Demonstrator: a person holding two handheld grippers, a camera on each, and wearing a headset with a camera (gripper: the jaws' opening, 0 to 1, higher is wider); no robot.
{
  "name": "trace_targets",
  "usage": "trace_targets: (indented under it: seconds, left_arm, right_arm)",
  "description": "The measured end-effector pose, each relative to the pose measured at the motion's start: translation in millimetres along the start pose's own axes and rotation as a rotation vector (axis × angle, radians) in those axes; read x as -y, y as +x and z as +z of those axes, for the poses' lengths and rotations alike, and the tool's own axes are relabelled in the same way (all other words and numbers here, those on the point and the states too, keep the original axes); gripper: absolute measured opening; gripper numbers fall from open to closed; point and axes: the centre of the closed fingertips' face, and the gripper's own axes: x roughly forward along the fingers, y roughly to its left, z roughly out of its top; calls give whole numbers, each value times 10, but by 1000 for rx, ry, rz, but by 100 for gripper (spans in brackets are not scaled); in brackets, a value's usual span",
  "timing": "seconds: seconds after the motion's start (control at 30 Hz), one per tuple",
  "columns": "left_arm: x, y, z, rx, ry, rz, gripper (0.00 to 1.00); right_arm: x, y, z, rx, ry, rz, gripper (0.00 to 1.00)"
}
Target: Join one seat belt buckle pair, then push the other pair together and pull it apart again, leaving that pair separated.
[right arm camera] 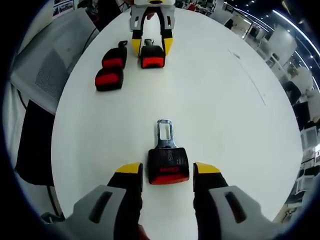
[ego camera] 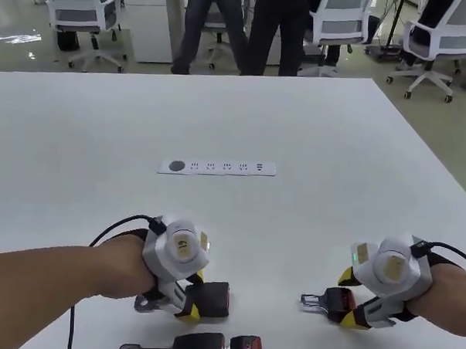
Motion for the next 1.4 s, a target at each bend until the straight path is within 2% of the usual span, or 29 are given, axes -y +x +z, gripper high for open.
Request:
trace_targets:
  seconds: [0.07, 0.1, 0.13, 0.23, 0.3, 0.4, 0.5, 0.6, 0.67, 0.73, 0.77, 0.83, 0.9, 1.0, 1.13, 1.3, 1.37, 1.4]
  left_arm:
    - [-46, -72, -10, 4, -10, 44, 45]
    - [-81, -141, 35, 36, -20, 81, 45]
    - [-83, -186, 45, 47, -35, 97, 46]
    - [-25, -319, 23, 75, -74, 133, 50]
    - [28, -413, -13, 114, -118, 161, 53]
    - [143, -563, -133, 166, -219, 194, 58]
    - [259, -670, -309, 189, -290, 218, 61]
    - [417, -807, -378, 239, -362, 243, 64]
    - [509, -884, -481, 248, -390, 261, 67]
    - [589, -945, -587, 261, -426, 275, 74]
    - [606, -959, -603, 269, -439, 277, 76]
    - [686, -1019, -673, 296, -512, 286, 81]
    - [746, -1055, -758, 294, -517, 294, 82]
    - [828, -1106, -826, 298, -549, 309, 86]
    - [922, -1132, -943, 295, -599, 314, 88]
    - [978, -1183, -929, 314, -624, 337, 94]
    - [1009, -1194, -916, 316, -627, 343, 95]
    - [1032, -1196, -871, 316, -627, 348, 96]
  right_arm:
    - [-11, -7, 24, 29, 45, -23, 40]
    - [-24, -49, 36, 45, 81, -38, 41]
    - [-30, -83, 56, 62, 101, -51, 42]
    - [-96, -256, 131, 102, 151, -94, 48]
    - [-172, -319, 132, 118, 182, -106, 51]
    - [-305, -351, 122, 135, 221, -119, 55]
    - [-424, -419, 132, 153, 271, -138, 63]
    - [-517, -486, 166, 185, 328, -152, 66]
    - [-580, -511, 191, 220, 376, -155, 72]
    - [-632, -516, 180, 225, 392, -152, 75]
    - [-656, -522, 187, 229, 398, -151, 76]
    - [-715, -552, 184, 243, 418, -158, 78]
    - [-727, -567, 176, 253, 442, -168, 82]
    - [-744, -599, 158, 280, 483, -192, 89]
    - [-807, -632, 147, 293, 502, -207, 91]
    - [-842, -652, 181, 328, 527, -223, 99]
    - [-870, -653, 185, 329, 525, -222, 99]
    - [-889, -661, 191, 332, 527, -224, 99]
